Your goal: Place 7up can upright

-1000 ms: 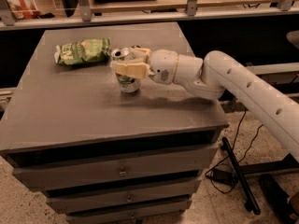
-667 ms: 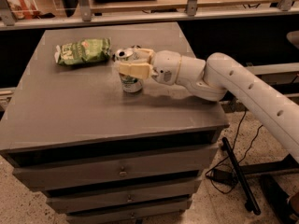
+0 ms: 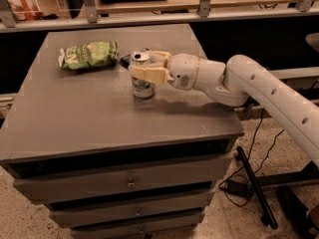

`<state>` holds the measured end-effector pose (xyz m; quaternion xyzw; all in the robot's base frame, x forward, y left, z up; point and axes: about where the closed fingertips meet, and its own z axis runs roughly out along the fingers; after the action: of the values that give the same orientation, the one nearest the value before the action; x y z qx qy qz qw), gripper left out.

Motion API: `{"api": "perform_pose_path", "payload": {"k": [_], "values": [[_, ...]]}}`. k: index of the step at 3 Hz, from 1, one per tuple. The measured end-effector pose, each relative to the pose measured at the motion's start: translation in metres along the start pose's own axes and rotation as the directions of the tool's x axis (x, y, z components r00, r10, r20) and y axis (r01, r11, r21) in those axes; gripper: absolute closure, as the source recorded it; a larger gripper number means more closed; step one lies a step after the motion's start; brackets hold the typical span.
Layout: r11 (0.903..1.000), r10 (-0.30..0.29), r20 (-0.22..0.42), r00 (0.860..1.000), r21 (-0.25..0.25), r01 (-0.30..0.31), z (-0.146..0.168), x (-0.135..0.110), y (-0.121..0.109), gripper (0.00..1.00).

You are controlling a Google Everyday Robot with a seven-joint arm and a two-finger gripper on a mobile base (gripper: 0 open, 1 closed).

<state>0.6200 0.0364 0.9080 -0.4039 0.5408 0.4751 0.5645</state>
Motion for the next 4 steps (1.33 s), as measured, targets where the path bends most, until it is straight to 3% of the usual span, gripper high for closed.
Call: {"api": "perform_pose_path", "payload": {"k": [1, 2, 3, 4], "values": [[0.9999, -0.014, -0.037, 0.999, 0.008, 0.015, -0.012, 0.003, -0.002, 0.07], [0.9991, -0.038, -0.078, 0.996, 0.016, 0.039, -0.029, 0.004, -0.005, 0.0], [0.9957, -0.074, -0.135, 0.988, 0.045, 0.081, -0.056, 0.0, -0.01, 0.0], [0.986, -0.107, -0.202, 0.973, 0.104, 0.13, -0.095, -0.006, -0.02, 0.0]]}}
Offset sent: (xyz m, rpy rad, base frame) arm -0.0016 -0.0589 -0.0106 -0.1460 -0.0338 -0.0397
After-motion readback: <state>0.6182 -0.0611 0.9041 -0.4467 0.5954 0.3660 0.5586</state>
